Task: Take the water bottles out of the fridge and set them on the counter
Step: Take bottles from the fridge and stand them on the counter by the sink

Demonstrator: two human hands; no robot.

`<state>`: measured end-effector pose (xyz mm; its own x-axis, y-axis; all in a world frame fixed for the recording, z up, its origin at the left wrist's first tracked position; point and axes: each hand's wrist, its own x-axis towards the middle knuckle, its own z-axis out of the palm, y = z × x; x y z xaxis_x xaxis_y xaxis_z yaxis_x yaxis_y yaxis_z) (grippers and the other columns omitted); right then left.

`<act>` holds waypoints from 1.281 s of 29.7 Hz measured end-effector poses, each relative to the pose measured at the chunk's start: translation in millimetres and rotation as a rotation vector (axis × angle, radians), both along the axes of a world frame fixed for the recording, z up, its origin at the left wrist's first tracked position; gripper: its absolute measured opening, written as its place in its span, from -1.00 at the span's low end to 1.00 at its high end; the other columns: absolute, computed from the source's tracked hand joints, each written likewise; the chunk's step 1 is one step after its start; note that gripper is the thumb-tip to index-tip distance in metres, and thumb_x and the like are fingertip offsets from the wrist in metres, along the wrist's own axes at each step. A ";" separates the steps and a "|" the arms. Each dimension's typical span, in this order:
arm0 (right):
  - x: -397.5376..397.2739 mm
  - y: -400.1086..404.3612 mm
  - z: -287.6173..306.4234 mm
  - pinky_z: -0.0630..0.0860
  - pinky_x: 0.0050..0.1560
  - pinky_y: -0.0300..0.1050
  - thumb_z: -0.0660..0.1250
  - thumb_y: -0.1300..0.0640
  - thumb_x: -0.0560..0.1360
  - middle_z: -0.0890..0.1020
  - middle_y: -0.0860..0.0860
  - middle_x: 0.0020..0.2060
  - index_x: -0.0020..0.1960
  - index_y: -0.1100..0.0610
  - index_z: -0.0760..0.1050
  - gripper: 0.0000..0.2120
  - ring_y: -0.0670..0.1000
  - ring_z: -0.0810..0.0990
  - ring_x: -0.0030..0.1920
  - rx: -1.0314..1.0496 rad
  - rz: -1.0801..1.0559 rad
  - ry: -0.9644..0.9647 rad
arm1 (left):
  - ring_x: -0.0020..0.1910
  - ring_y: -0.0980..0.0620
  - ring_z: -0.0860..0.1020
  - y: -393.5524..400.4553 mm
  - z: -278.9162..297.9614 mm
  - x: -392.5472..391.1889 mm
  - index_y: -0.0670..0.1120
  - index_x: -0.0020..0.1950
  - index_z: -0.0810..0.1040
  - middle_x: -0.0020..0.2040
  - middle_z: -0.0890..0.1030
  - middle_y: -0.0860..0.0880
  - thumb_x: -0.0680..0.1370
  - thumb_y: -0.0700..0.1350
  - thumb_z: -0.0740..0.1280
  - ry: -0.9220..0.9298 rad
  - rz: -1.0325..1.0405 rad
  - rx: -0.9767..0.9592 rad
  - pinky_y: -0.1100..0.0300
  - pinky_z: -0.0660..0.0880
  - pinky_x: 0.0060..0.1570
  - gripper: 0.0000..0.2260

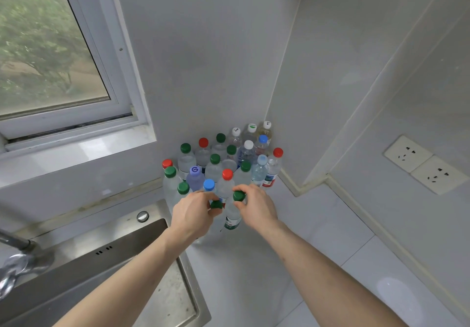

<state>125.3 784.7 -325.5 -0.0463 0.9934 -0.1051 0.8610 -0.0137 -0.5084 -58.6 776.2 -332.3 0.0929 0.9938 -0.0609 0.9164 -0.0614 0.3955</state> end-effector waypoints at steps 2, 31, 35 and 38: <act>-0.2 -1.0 -1.8 0.54 0.05 -0.05 0.41 0.07 0.61 0.57 -0.04 0.19 0.39 -0.12 0.53 -0.64 0.06 0.58 0.17 0.001 0.002 -0.007 | -0.10 0.02 0.58 -2.0 -1.8 0.3 0.21 0.21 0.62 -0.04 0.56 0.15 0.59 0.14 0.38 -0.003 0.012 0.008 0.16 0.49 -0.23 -0.80; 127.4 -311.1 72.3 0.32 0.50 -0.21 0.37 -0.01 0.62 0.36 -0.43 0.38 0.47 -0.26 0.38 -0.54 -0.31 0.34 0.43 0.118 -0.561 0.307 | -0.08 0.33 0.57 -136.0 84.1 134.2 0.28 0.20 0.55 0.17 0.45 0.32 0.56 0.04 0.42 -0.301 -0.702 0.049 0.20 0.57 -0.10 -0.76; 140.3 -394.5 88.4 0.31 0.49 -0.24 0.38 -0.03 0.60 0.36 -0.46 0.37 0.47 -0.26 0.37 -0.52 -0.35 0.33 0.42 0.171 -0.717 0.294 | 0.03 0.33 0.53 -194.8 93.6 179.3 0.27 0.21 0.55 0.18 0.42 0.35 0.57 0.04 0.42 -0.345 -0.880 0.046 0.24 0.56 -0.06 -0.75; 145.9 -475.2 99.0 0.29 0.46 -0.29 0.39 -0.04 0.60 0.36 -0.44 0.38 0.48 -0.27 0.36 -0.51 -0.38 0.32 0.42 0.215 -0.843 0.264 | 0.07 0.33 0.51 -254.1 100.9 208.3 0.26 0.23 0.56 0.19 0.42 0.35 0.58 0.03 0.41 -0.372 -1.046 0.009 0.24 0.54 0.01 -0.75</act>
<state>271.2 309.5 -226.4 0.7087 0.7055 -0.0029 0.4636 -0.4687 -0.7520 149.7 522.0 -231.5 0.8969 0.4152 0.1520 0.2356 -0.7397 0.6304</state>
